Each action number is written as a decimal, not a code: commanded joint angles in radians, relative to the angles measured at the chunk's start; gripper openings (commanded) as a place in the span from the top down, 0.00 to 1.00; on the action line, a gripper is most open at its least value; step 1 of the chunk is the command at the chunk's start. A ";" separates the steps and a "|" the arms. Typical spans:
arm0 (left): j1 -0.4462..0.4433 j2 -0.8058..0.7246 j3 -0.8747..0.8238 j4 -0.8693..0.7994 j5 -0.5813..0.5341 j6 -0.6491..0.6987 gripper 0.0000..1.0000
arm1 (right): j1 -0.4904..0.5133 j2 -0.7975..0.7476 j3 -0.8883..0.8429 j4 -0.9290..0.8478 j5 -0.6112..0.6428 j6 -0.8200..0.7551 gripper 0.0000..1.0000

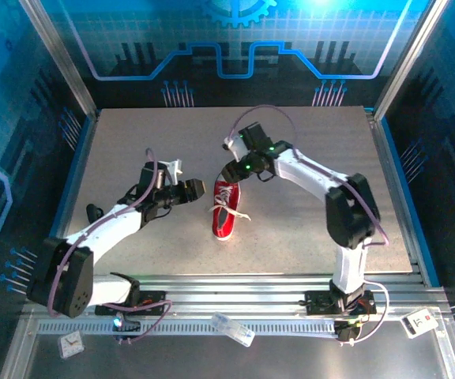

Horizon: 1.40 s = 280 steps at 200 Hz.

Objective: Tie the shoes

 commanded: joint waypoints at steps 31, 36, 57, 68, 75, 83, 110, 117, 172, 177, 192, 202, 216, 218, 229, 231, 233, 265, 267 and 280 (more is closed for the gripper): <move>0.094 -0.068 0.067 -0.108 -0.187 0.257 0.03 | -0.133 -0.309 -0.278 0.127 0.114 0.004 0.30; 0.104 -0.064 0.063 -0.092 -0.195 0.280 0.01 | -0.149 -0.333 -0.310 0.145 0.124 0.008 0.29; 0.142 -0.033 0.023 0.024 -0.240 0.364 0.00 | -0.223 -0.439 -0.476 0.260 0.180 0.035 0.22; 0.165 -0.011 -0.011 0.110 -0.250 0.404 0.01 | -0.273 -0.487 -0.570 0.339 0.207 0.059 0.08; 0.173 0.008 -0.036 0.173 -0.262 0.425 0.01 | -0.307 -0.514 -0.636 0.389 0.226 0.081 0.03; 0.187 0.034 -0.063 0.241 -0.289 0.426 0.01 | -0.348 -0.537 -0.704 0.456 0.240 0.094 0.00; 0.271 0.145 -0.096 0.368 -0.276 0.348 0.01 | -0.450 -0.557 -0.899 0.747 0.261 0.081 0.00; 0.283 0.167 -0.105 0.393 -0.273 0.350 0.01 | -0.459 -0.548 -0.925 0.810 0.270 0.056 0.00; 0.310 0.167 -0.169 0.528 -0.257 0.401 0.01 | -0.513 -0.364 -1.049 1.223 0.226 0.034 0.00; 0.309 0.160 -0.185 0.559 -0.246 0.426 0.01 | -0.516 -0.340 -1.073 1.288 0.213 0.035 0.00; 0.312 0.151 -0.221 0.630 -0.269 0.427 0.00 | -0.520 -0.316 -1.137 1.435 0.184 0.026 0.00; 0.314 0.175 -0.251 0.717 -0.256 0.424 0.01 | -0.522 -0.318 -1.153 1.456 0.180 0.030 0.00; 0.313 0.264 -0.306 0.906 -0.193 0.447 0.00 | -0.524 -0.319 -1.145 1.447 0.170 0.026 0.00; 0.313 0.281 -0.311 0.935 -0.192 0.450 0.01 | -0.524 -0.319 -1.141 1.440 0.170 0.026 0.00; 0.312 0.271 -0.308 0.896 -0.213 0.439 0.00 | -0.524 -0.316 -1.111 1.388 0.164 0.027 0.00; 0.313 0.266 -0.303 0.883 -0.218 0.436 0.00 | -0.525 -0.317 -1.103 1.371 0.167 0.027 0.00; 0.312 0.266 -0.298 0.875 -0.223 0.436 0.01 | -0.524 -0.319 -1.098 1.356 0.165 0.024 0.00; 0.307 0.274 -0.293 0.883 -0.237 0.442 0.00 | -0.513 -0.315 -1.097 1.360 0.178 0.014 0.00; 0.307 0.273 -0.293 0.882 -0.238 0.442 0.01 | -0.513 -0.317 -1.096 1.358 0.177 0.014 0.00; 0.306 0.274 -0.293 0.883 -0.237 0.443 0.00 | -0.511 -0.316 -1.099 1.360 0.179 0.008 0.00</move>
